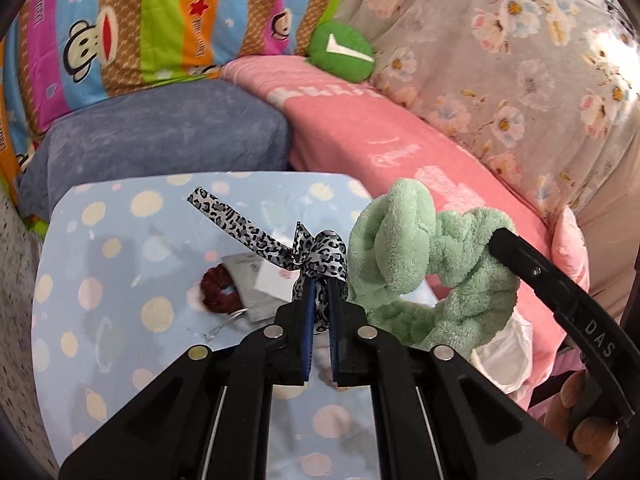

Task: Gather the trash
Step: 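Carry the ribbon and scrunchie over the bin and open both tools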

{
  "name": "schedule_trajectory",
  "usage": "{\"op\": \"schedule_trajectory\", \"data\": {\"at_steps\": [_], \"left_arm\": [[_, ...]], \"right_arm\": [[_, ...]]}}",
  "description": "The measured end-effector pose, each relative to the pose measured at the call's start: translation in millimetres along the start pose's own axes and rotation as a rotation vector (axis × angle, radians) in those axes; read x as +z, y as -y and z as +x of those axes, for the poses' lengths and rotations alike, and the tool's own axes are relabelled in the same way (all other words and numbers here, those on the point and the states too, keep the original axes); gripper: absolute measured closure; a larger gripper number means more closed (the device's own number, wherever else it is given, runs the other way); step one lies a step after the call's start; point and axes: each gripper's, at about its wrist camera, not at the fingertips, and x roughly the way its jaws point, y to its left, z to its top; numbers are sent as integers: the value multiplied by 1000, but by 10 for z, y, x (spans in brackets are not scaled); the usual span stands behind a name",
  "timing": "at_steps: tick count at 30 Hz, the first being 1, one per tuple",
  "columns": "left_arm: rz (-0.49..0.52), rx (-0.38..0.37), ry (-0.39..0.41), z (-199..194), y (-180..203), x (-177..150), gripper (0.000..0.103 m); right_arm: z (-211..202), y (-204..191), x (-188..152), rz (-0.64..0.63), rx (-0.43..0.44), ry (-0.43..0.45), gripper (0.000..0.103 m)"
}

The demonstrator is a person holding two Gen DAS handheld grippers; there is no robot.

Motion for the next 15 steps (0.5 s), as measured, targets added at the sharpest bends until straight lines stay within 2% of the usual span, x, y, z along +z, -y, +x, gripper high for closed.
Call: {"op": "schedule_trajectory", "data": {"at_steps": [8, 15], "left_arm": [[84, -74, 33, -165, 717, 147, 97], [160, -133, 32, -94, 1402, 189, 97]], "right_arm": [[-597, 422, 329, 18, -49, 113, 96], [-1053, 906, 463, 44, -123, 184, 96]]}}
